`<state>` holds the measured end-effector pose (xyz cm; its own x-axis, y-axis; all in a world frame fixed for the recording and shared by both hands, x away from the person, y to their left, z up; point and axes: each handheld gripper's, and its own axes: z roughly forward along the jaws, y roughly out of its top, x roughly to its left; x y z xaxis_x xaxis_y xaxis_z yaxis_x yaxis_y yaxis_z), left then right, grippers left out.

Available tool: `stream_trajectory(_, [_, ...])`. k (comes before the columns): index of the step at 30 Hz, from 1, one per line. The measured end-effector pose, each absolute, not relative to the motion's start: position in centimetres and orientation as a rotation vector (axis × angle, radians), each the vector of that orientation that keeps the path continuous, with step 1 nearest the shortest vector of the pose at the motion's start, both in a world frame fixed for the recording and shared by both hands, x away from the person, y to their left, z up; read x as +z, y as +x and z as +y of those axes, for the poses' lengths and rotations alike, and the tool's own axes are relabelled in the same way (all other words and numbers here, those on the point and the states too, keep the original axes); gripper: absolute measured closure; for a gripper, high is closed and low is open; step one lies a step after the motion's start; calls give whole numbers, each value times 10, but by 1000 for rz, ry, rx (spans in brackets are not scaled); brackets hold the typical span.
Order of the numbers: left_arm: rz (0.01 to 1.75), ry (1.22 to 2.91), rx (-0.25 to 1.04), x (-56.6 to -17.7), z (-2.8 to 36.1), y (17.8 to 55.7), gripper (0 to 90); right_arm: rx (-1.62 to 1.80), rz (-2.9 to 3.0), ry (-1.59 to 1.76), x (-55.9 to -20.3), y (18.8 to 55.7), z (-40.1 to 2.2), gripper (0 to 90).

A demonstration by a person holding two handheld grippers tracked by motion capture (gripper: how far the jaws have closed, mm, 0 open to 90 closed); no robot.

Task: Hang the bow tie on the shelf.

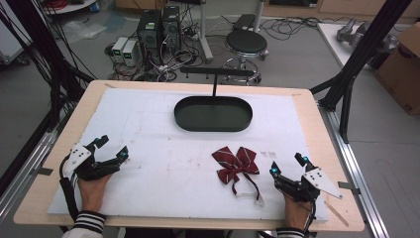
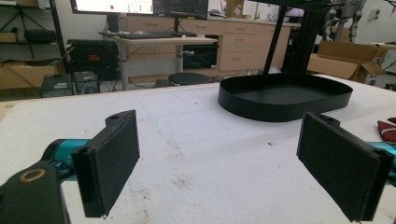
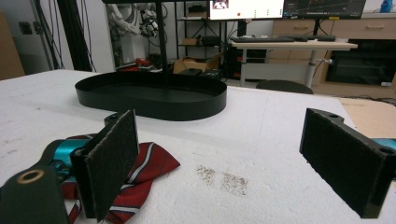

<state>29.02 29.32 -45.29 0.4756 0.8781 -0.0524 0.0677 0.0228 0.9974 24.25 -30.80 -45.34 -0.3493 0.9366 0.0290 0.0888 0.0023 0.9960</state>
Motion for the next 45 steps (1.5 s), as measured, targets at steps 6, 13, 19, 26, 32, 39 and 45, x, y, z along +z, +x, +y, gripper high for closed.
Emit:
stream_trajectory(6, [892, 1418, 781, -453, 293, 290, 134, 1436, 1530, 1092, -453, 243, -308, 108])
stream_trajectory(13, [893, 1419, 782, -453, 293, 290, 135, 1433, 1536, 1082, -453, 242, -307, 107])
stream_trajectory(19, [890, 1417, 779, -453, 293, 290, 135, 1447, 1542, 1107, -452, 243, -309, 107])
stream_trajectory(26, [888, 1416, 780, -453, 293, 290, 135, 1431, 1602, 1089, -446, 244, -309, 107])
stream_trajectory(32, [891, 1412, 779, -453, 293, 290, 135, 1472, 1731, 1008, -420, 241, -307, 107])
stream_trajectory(39, [893, 1409, 779, -453, 293, 290, 134, 1452, 1974, 894, -397, 238, -297, 108])
stream_trajectory(45, [893, 1407, 779, -453, 293, 290, 135, 1431, 2202, 747, -386, 236, -285, 167])
